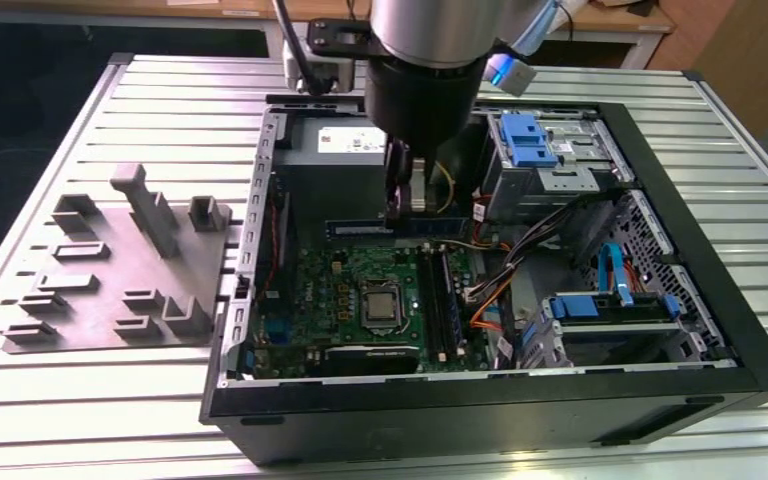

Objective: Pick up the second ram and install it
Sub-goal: 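Pick up the second ram and move it above second insertion slot, then insert the second ram into the second slot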

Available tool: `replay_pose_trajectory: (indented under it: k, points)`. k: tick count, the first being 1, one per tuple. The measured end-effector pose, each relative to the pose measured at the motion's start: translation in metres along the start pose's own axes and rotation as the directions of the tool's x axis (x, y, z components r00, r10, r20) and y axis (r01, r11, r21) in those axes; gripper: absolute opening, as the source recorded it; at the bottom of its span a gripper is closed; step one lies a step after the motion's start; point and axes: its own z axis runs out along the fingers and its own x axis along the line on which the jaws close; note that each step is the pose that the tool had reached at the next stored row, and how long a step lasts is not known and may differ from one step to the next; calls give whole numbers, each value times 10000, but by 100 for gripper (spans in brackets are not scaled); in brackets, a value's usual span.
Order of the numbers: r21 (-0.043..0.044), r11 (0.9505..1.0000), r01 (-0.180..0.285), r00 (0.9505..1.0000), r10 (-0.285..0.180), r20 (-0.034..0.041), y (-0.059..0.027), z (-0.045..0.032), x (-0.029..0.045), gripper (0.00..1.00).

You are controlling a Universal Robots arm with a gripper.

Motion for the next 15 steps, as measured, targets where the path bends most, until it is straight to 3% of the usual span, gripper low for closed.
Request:
replay_pose_trajectory:
  k: [7, 15]
  points:
    - [-9, 10000, -1, 10000, 1, 1, -5, 104, 14, 11]
    - [-9, 10000, 0, 10000, 0, 1, -6, 115, 14, 11]
